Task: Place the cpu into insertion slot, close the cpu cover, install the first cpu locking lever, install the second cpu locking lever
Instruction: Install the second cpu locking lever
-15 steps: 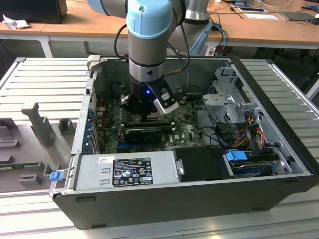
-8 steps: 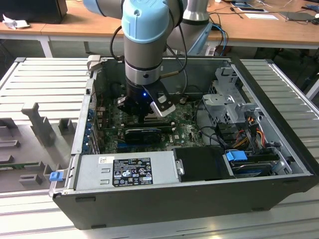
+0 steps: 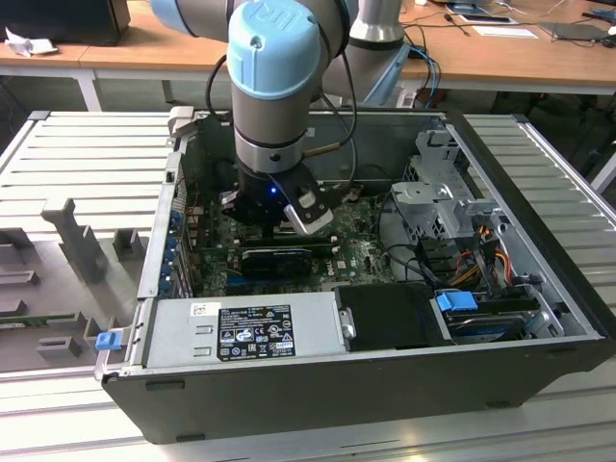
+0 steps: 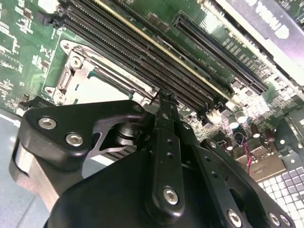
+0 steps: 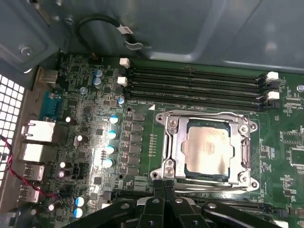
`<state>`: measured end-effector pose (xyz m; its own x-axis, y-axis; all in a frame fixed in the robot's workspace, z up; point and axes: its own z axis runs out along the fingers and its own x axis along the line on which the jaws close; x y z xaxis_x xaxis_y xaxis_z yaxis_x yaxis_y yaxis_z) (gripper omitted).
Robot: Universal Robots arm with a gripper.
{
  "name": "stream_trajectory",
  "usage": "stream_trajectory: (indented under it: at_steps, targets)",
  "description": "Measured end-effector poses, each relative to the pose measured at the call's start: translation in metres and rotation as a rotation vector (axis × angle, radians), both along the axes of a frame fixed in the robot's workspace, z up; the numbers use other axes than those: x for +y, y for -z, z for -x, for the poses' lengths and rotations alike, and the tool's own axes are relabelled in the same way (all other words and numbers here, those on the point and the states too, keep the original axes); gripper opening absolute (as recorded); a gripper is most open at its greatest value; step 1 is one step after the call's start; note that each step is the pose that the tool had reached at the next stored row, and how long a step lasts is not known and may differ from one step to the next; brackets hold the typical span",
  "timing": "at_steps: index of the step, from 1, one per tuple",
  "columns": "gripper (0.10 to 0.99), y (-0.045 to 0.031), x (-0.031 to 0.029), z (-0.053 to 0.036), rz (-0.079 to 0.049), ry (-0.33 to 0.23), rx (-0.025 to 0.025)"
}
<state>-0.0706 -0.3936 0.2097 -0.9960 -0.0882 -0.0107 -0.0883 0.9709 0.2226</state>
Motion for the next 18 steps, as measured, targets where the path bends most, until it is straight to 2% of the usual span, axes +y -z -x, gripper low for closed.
stream_trajectory:
  at_steps: [6, 9, 15, 18]
  targets:
    - [0.106, 0.0075, -0.0006, 0.0020, -0.027, 0.000, 0.0000]
    - [0.106, 0.0093, -0.0007, 0.0055, -0.031, 0.000, 0.0000]
    - [0.106, 0.0133, -0.0003, 0.0067, -0.053, 0.000, -0.0003]
    - [0.106, 0.0134, -0.0003, 0.0067, -0.056, 0.000, -0.0004]
